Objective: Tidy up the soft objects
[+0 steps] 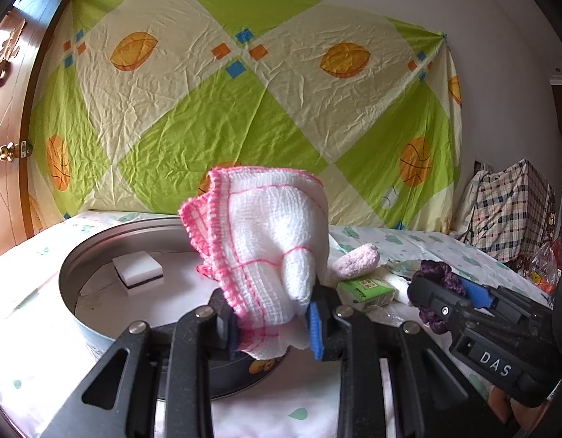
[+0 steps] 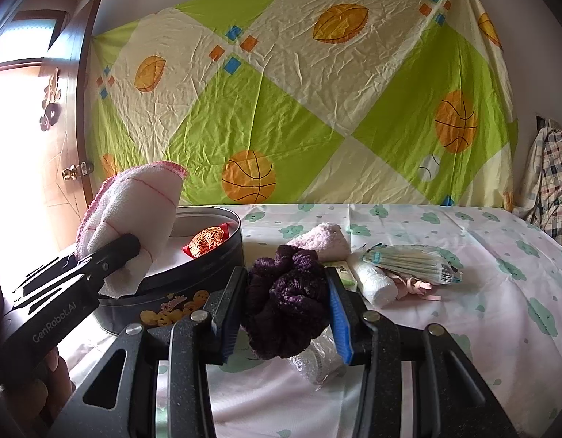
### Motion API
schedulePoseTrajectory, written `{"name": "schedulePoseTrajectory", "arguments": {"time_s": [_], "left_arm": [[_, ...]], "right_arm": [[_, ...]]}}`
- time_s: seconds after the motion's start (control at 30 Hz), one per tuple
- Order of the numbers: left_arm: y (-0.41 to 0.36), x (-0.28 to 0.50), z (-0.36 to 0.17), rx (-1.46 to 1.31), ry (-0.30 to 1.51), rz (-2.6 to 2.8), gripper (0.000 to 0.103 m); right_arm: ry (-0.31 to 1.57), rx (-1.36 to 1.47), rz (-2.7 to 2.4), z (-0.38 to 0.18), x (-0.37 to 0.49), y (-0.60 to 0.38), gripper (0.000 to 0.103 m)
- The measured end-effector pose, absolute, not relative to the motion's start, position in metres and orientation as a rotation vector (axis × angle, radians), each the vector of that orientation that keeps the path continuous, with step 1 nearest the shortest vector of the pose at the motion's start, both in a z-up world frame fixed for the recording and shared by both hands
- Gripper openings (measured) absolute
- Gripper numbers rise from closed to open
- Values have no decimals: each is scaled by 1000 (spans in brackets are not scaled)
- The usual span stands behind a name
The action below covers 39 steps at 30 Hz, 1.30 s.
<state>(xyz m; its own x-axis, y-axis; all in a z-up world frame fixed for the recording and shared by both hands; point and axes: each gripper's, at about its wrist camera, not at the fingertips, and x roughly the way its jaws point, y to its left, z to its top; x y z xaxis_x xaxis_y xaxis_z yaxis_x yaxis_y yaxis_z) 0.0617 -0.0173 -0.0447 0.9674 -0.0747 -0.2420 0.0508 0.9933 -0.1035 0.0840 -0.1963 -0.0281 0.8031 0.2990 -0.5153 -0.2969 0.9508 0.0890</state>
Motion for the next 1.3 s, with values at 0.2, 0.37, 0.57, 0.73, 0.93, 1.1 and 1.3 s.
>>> {"name": "schedulePoseTrajectory", "arguments": {"time_s": [0.2,0.37,0.57,0.73,0.93,1.1,1.3], "left_arm": [[-11,60,-45,-106,239,-55,28],[-5,57,-45,-111,225,-43,27],[10,57,-44,-131,222,-19,27],[22,60,-44,-145,233,-8,27],[33,59,-45,-157,232,5,27],[39,60,-43,-158,236,14,28],[50,62,-39,-172,250,25,27]], "right_arm": [[551,-1,334,-29,84,-189,45],[558,-3,350,-31,85,-184,45],[570,3,375,-31,88,-178,45],[583,12,397,-30,91,-171,45],[584,3,411,-31,92,-163,45],[586,-12,423,-29,94,-159,45],[569,-27,439,-18,100,-154,45]]}}
